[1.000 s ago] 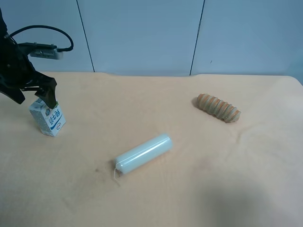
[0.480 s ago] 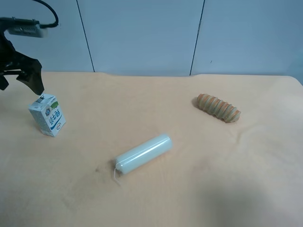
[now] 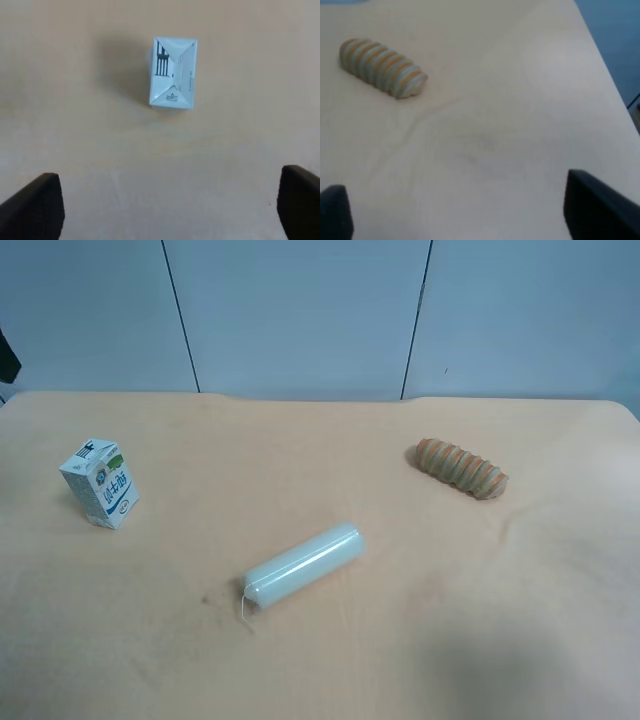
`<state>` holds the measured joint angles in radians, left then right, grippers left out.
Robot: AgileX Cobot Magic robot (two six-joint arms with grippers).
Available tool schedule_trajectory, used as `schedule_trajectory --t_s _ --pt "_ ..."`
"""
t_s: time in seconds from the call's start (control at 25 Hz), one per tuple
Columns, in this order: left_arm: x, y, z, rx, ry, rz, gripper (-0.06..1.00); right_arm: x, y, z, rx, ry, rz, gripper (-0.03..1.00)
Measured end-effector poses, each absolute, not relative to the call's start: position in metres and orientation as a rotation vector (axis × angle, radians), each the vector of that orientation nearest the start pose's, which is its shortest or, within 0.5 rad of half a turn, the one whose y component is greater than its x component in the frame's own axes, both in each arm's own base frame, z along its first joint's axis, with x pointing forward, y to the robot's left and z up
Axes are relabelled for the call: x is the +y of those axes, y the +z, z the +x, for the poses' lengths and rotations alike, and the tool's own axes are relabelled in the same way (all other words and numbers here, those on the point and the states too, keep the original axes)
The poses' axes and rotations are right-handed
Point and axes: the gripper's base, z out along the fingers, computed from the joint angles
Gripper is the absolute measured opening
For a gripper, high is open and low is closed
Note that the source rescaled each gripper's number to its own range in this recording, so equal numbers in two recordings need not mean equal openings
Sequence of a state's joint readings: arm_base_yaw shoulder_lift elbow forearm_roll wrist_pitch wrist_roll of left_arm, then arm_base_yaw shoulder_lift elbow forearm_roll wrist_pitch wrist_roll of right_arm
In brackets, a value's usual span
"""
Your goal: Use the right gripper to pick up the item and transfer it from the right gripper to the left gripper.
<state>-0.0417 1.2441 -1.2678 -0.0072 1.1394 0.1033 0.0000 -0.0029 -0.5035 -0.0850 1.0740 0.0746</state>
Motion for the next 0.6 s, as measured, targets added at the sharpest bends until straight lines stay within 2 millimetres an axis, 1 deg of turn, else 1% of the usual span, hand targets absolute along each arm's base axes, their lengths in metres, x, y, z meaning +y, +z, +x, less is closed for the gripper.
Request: schedule_trajectory --t_s 0.12,0.2,0.24,0.44,0.6 --pt "-0.009 0.392 0.213 2.512 0.015 0.181 1.00 -0.007 0.277 -0.006 2.047 -0.055 0.081 0.73" --pt "-0.009 0.394 0.192 2.481 0.017 0.179 1.00 -0.007 0.277 -0.006 2.047 -0.055 0.081 0.73" --pt "-0.008 0.395 0.177 2.453 0.017 0.177 1.00 -0.007 0.277 -0.006 2.047 -0.055 0.081 0.73" --pt "-0.005 0.383 0.110 2.343 0.021 0.169 1.00 -0.007 0.277 -0.006 2.047 -0.055 0.081 0.73" --pt "-0.003 0.370 0.064 2.231 0.008 0.132 1.00 -0.007 0.277 -0.006 2.047 -0.055 0.081 0.73"
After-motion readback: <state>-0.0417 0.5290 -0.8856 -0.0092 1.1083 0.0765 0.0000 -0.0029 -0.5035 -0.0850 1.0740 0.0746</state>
